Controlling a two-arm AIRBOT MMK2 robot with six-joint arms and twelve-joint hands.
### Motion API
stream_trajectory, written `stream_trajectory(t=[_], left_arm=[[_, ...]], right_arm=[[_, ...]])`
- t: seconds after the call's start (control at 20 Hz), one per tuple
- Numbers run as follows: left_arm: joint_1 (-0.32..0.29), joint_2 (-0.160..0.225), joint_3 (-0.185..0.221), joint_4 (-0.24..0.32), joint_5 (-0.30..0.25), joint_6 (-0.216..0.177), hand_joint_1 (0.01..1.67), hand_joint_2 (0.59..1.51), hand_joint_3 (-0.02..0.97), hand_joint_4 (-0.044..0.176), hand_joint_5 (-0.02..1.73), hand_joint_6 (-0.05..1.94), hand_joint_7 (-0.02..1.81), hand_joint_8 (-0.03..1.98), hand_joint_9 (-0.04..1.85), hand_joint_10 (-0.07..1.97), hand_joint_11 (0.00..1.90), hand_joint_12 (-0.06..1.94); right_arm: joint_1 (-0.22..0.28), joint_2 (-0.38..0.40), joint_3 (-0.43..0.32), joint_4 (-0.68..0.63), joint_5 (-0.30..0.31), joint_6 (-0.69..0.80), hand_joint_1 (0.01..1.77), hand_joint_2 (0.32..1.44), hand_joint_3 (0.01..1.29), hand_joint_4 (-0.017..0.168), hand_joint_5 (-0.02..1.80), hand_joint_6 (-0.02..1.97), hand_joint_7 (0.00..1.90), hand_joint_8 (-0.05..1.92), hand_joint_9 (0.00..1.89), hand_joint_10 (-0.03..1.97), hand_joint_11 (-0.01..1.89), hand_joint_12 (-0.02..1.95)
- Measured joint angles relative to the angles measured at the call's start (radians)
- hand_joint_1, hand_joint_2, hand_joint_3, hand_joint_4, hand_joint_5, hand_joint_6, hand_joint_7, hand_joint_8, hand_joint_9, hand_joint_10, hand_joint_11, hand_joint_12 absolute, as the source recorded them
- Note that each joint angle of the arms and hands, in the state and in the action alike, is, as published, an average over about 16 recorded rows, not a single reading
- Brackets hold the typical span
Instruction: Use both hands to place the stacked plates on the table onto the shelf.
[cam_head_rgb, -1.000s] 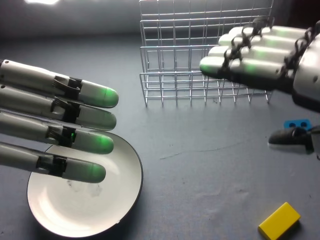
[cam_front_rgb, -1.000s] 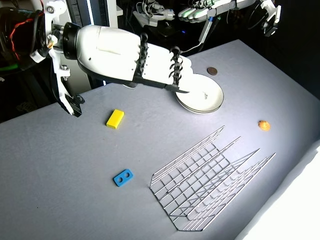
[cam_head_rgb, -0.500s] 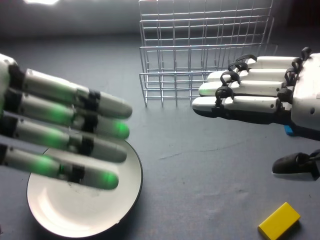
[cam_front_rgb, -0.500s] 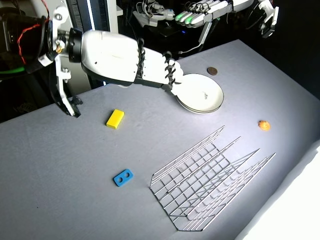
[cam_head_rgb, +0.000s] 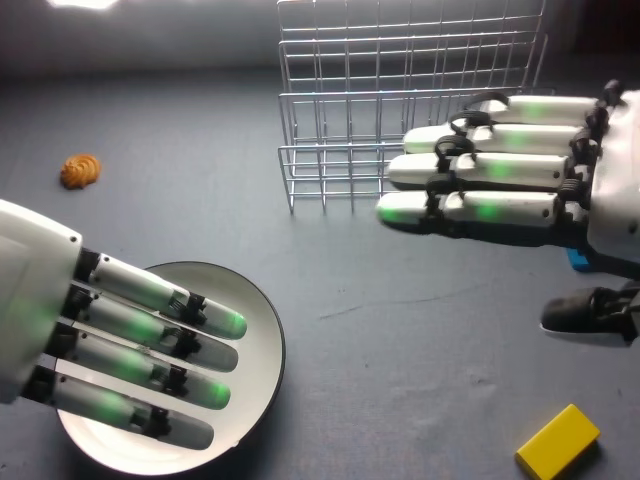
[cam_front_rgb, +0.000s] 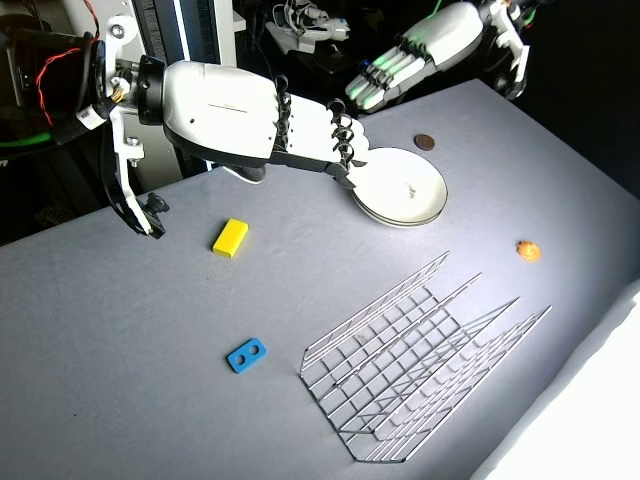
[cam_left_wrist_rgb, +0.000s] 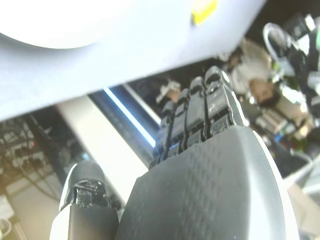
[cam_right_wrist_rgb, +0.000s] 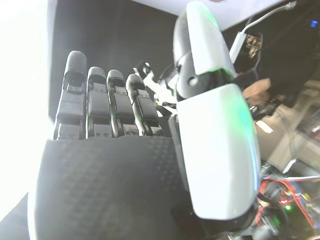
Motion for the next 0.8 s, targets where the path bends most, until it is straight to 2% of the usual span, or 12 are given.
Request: stream_trajectory(t=[0.4,0.65,0.8], left_arm=[[0.118,-0.07,0.062,0.022,0.15,0.0,0.02,1.165,0.032,0.001,0.02,-0.01,0.02,-0.01,0.02,0.01,0.01,-0.01],[0.169,-0.103,0.128,0.02,0.2,0.0,0.02,1.16,0.032,0.001,0.02,-0.01,0.02,-0.01,0.02,0.01,0.01,-0.01],[0.194,-0.114,0.165,0.017,0.212,0.0,0.02,1.157,0.032,0.001,0.02,-0.01,0.02,-0.01,0.02,0.01,0.01,-0.01]], right_arm=[[-0.018,-0.007,-0.003,0.138,0.032,-0.143,1.12,1.06,0.02,0.003,0.14,0.02,0.11,0.01,0.1,0.0,0.01,0.73],[-0.029,-0.009,-0.003,0.172,0.03,-0.182,1.09,1.06,0.02,0.001,0.15,0.02,0.13,0.01,0.13,0.01,0.01,0.82],[-0.036,-0.01,-0.003,0.163,0.028,-0.185,1.08,1.06,0.02,0.002,0.15,0.02,0.14,0.01,0.13,0.01,0.01,0.82]])
